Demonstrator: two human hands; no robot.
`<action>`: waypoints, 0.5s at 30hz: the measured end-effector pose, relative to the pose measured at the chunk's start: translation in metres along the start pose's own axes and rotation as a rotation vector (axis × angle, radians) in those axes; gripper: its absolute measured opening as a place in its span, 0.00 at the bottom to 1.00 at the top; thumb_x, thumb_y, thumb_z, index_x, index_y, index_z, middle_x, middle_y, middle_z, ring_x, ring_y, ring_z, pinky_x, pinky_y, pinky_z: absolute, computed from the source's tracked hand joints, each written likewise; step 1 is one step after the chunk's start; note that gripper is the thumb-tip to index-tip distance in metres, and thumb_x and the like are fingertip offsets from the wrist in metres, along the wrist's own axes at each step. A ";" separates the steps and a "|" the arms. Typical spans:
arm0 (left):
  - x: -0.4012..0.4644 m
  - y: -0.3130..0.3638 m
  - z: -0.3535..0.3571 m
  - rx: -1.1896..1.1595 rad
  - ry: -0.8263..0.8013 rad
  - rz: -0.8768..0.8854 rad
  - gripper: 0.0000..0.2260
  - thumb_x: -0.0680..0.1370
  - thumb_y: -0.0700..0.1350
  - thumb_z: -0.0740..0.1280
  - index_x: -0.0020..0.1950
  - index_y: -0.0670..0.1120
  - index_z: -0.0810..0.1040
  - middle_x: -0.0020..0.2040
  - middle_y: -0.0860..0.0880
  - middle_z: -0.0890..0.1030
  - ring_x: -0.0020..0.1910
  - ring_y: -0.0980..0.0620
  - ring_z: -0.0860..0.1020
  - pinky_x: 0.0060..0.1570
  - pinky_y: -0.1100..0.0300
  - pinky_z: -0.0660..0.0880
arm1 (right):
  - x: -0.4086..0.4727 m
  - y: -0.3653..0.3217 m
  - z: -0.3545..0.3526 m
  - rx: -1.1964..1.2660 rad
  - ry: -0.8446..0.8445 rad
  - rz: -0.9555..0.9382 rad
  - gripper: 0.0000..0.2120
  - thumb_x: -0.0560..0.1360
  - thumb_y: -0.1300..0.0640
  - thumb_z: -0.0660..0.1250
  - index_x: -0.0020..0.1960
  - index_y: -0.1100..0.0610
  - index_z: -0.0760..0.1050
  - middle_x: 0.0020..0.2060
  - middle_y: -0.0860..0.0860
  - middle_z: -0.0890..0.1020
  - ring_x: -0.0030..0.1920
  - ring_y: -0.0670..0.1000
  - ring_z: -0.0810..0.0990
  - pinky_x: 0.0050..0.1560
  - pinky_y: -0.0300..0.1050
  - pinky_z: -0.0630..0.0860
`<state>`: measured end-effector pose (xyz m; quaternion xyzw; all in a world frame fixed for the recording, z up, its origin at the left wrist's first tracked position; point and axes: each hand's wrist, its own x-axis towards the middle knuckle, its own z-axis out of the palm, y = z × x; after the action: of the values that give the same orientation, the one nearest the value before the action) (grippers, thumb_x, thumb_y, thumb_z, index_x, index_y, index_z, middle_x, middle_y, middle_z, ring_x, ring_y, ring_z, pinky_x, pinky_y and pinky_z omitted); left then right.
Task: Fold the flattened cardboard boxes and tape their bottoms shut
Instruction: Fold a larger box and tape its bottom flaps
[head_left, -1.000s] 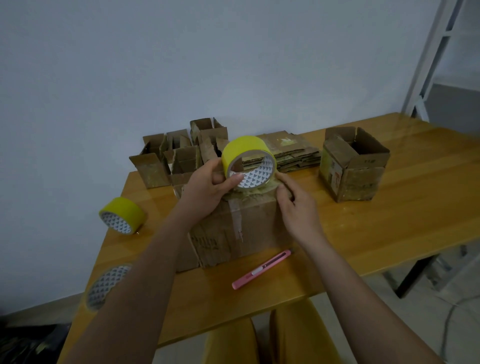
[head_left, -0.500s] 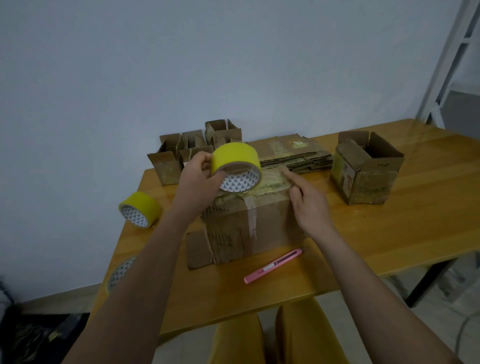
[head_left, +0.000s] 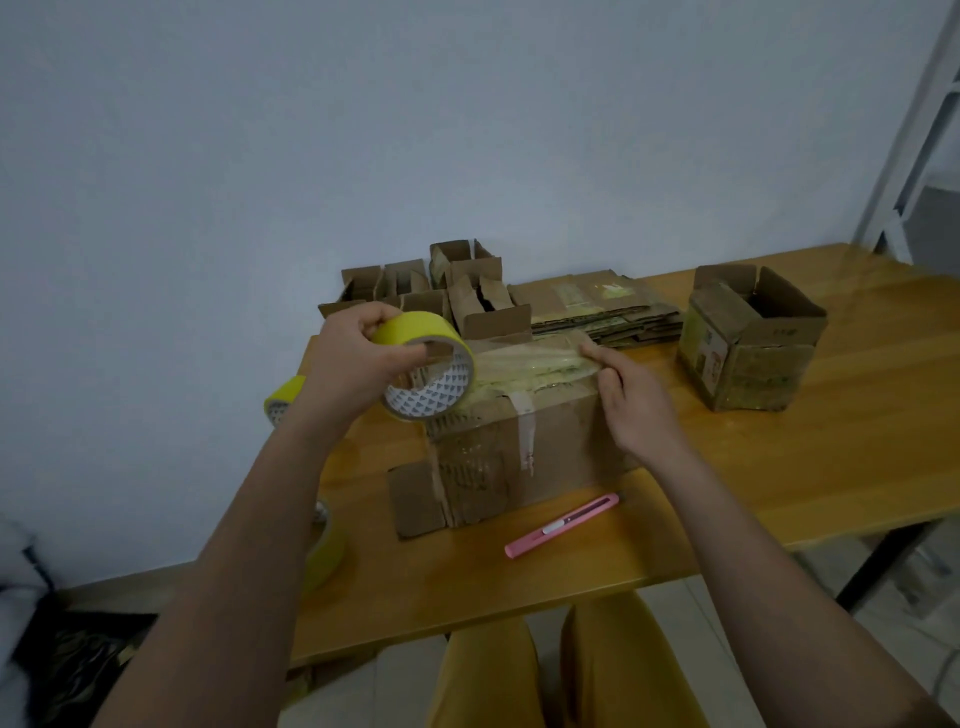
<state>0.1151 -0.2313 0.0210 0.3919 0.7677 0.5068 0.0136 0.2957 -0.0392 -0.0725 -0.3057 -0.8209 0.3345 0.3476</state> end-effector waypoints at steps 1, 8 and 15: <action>0.001 0.000 -0.002 0.002 -0.001 -0.001 0.09 0.69 0.40 0.76 0.46 0.50 0.80 0.41 0.49 0.80 0.38 0.54 0.76 0.38 0.57 0.74 | 0.000 0.001 0.000 -0.003 0.002 -0.008 0.18 0.83 0.58 0.53 0.71 0.52 0.70 0.67 0.47 0.75 0.62 0.44 0.72 0.56 0.35 0.66; 0.000 -0.008 -0.007 0.000 -0.021 0.012 0.17 0.67 0.52 0.79 0.53 0.50 0.81 0.47 0.54 0.81 0.47 0.55 0.79 0.44 0.59 0.77 | 0.000 -0.005 0.002 -0.340 0.070 0.027 0.19 0.82 0.55 0.55 0.71 0.49 0.71 0.66 0.54 0.70 0.64 0.56 0.69 0.58 0.52 0.72; -0.015 -0.025 0.008 -0.169 0.049 -0.003 0.16 0.73 0.45 0.75 0.58 0.52 0.76 0.50 0.54 0.80 0.48 0.60 0.78 0.41 0.68 0.75 | -0.017 -0.028 0.021 -0.222 0.166 -0.241 0.18 0.75 0.67 0.62 0.63 0.59 0.78 0.57 0.53 0.81 0.60 0.52 0.75 0.63 0.44 0.70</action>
<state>0.1142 -0.2393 -0.0080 0.3755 0.7229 0.5793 0.0287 0.2810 -0.0751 -0.0684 -0.2682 -0.8519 0.1716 0.4159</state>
